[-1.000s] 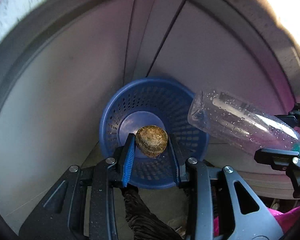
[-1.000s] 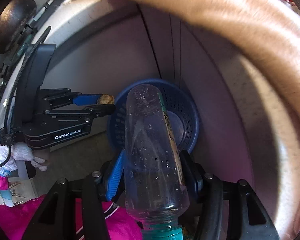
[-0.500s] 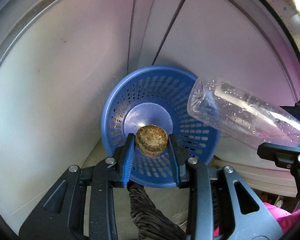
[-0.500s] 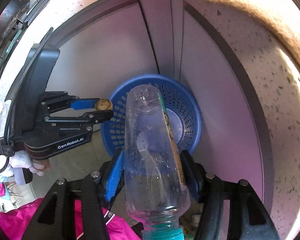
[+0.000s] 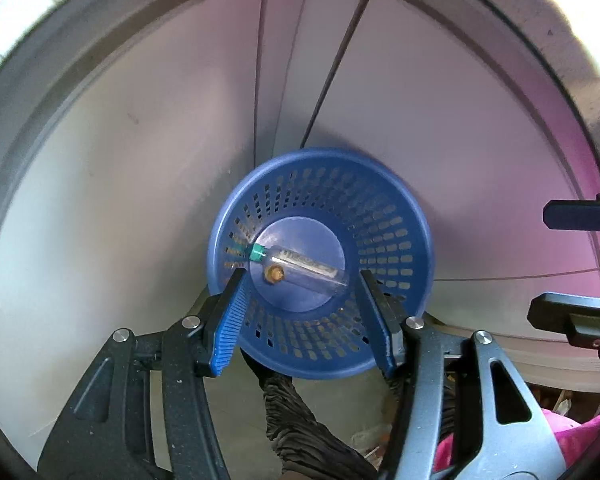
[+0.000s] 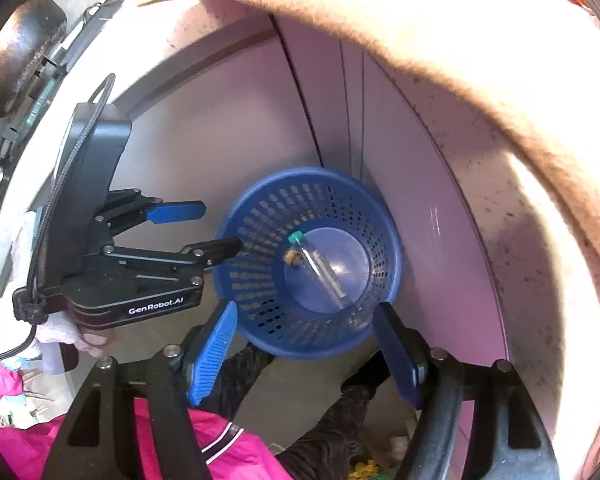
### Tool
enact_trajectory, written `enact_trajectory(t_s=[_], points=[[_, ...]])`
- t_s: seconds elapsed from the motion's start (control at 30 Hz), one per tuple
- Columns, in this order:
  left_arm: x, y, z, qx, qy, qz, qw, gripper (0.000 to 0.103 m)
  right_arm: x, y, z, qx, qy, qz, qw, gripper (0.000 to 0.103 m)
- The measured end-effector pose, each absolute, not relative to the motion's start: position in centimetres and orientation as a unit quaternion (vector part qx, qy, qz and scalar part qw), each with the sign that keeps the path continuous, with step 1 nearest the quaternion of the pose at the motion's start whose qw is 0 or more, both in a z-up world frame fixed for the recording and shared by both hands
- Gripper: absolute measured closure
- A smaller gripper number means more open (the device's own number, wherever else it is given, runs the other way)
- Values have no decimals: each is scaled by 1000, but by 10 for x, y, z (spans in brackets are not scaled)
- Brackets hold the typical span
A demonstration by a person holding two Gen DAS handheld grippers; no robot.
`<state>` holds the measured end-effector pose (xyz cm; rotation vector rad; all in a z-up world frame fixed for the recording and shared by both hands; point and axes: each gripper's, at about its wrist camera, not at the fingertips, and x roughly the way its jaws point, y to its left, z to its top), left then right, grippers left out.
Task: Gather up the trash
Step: 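Open the left tool and right tool to drop lid and bottle into basket, then move both tools back up over the counter toward the remaining trash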
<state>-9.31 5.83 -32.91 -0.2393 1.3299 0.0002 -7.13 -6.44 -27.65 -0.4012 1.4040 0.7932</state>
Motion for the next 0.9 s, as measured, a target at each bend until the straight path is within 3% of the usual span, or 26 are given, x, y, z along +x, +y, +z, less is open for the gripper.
enact_trajectory(t_s=[0.6,0.9], points=[[-87,82,-194,-101,511,1,854,47,-52,-109,-163,-84,568,396,717,27],[-31,105,-144,-117,460,8,880,47,-7,-141,-103,-73,500,370,780,17]])
